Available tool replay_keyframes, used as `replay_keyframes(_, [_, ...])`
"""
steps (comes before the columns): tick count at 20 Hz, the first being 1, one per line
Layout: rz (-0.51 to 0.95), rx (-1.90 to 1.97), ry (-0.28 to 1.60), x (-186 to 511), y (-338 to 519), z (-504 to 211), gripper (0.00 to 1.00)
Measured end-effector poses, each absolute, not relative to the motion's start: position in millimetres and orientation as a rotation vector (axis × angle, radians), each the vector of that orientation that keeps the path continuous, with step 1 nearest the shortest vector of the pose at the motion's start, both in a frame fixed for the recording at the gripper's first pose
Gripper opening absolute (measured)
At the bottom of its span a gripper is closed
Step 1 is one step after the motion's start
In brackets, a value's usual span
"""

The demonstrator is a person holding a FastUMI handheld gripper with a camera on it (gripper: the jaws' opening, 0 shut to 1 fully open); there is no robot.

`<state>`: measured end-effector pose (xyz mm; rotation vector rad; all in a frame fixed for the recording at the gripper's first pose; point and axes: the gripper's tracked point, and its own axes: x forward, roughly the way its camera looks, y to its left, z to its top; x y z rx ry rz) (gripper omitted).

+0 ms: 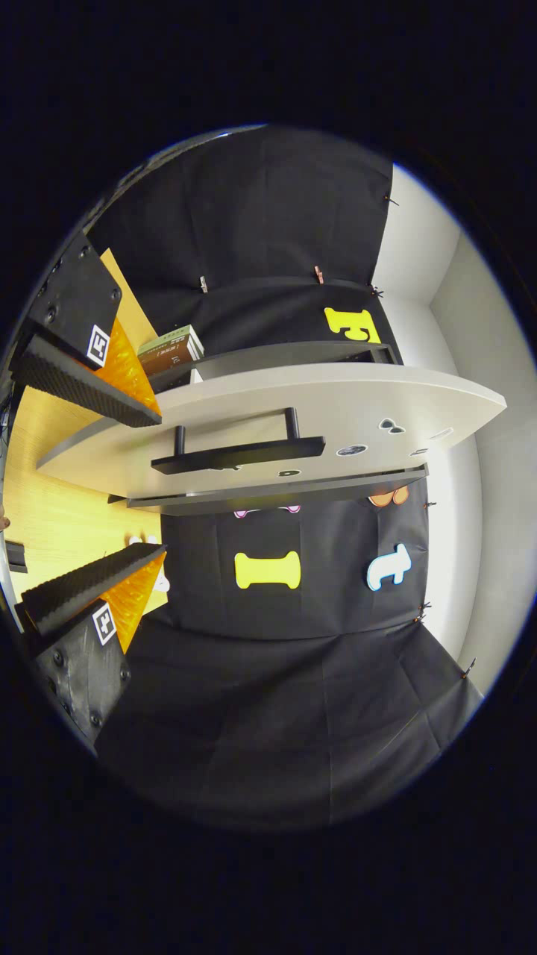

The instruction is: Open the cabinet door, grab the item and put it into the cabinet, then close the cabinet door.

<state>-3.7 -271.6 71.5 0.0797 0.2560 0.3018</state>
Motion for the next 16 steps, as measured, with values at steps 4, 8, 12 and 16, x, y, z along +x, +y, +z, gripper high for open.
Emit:
replay_keyframes(4, [0.368, 0.068, 0.247, 5.3, -259.3, 76.8, 0.97])
replay_keyframes(8, [0.398, 0.062, 0.272, 5.5, -245.7, 73.9, 0.98])
replay_keyframes(12, [0.421, 0.054, 0.265, 2.5, -217.9, 73.2, 0.98])
replay_keyframes(16, [0.429, 0.075, 0.272, 2.4, -173.6, 64.6, 0.98])
